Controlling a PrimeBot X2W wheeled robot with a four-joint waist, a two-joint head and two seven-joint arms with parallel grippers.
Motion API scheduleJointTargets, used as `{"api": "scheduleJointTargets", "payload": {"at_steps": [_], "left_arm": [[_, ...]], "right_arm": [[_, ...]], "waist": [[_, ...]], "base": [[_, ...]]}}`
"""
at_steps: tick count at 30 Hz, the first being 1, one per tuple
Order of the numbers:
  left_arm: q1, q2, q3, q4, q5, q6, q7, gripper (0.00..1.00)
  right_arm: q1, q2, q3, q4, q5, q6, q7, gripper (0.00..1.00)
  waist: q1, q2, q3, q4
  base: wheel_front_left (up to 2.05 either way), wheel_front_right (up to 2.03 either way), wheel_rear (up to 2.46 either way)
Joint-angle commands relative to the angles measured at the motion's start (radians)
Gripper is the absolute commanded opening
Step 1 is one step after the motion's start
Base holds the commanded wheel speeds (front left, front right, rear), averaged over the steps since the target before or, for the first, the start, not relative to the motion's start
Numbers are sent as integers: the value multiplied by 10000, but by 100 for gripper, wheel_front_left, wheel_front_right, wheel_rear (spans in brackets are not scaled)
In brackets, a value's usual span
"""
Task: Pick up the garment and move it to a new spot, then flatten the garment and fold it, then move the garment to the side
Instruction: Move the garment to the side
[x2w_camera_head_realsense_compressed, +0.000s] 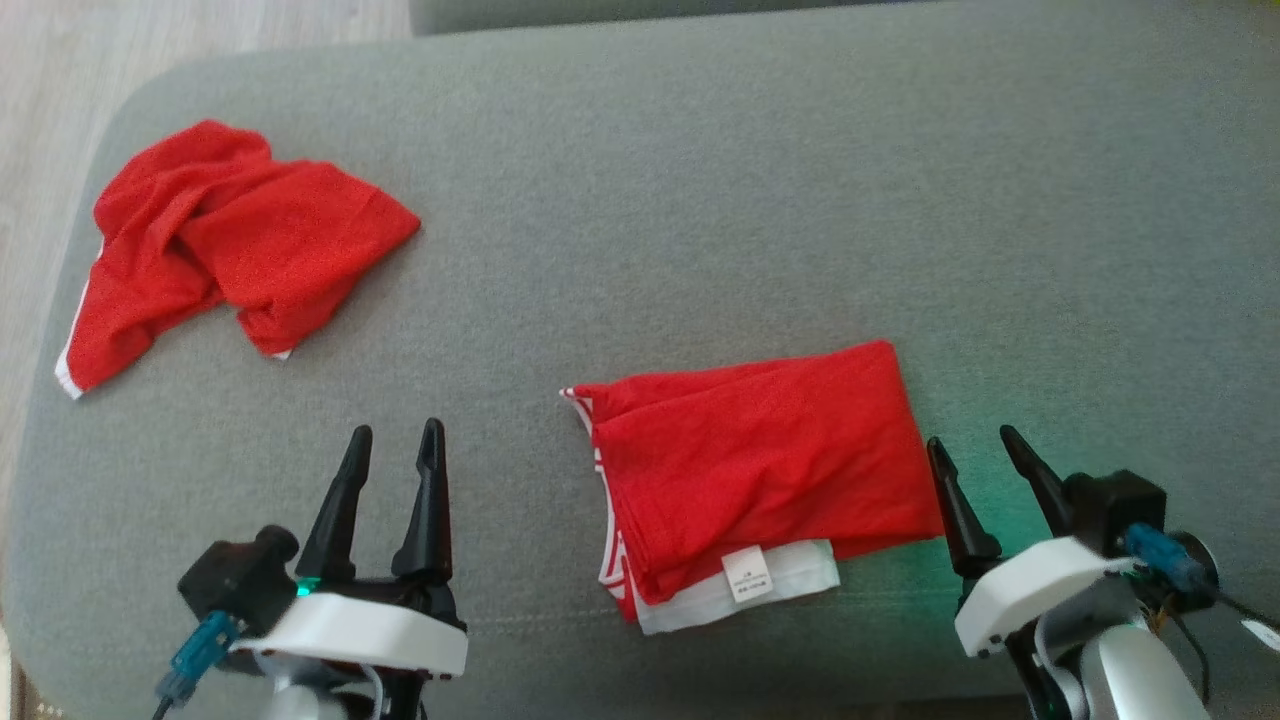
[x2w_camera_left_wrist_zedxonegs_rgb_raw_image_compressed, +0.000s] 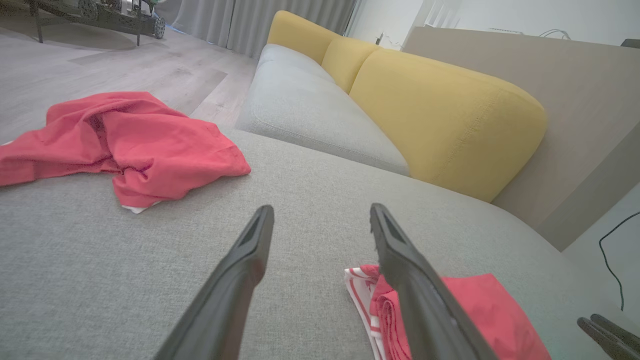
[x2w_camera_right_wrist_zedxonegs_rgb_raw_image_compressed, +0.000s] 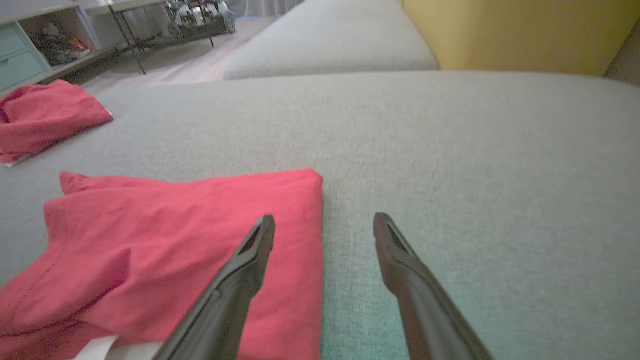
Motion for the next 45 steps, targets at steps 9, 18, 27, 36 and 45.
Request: {"api": "scheduleJointTargets", "payload": {"at_steps": [9,18,27,36,45], "left_arm": [[-808,-11,369,-105,-19,-275,-122,100],[-1068,-11,380,-7,-68,-355,-122,100],[-1129,-11,432,63,-12,-384,-122,100],[-1108,-11,427,70,299,-382,-122,100],[-1255,-11,521,-105,718,-569,-122,100]], "right_arm": [[-1290,-7,231,1043,446,-2,329,100],[-1909,-7,460,2122,201,-2,235,100],[-2405,-7,433,3116,-348,-2,-4,0],[-2795,-7,941,3144,-2178,-2,-446,0],[-4219,-307,1253,2379,-3677,-2,-32,0]], "waist": [[0,0,668,410],[0,0,920,630],[0,0,923,561],[0,0,731,310],[0,0,1104,-751]], "base": [[0,0,0],[0,0,0],[0,0,0],[0,0,0],[0,0,0]]}}
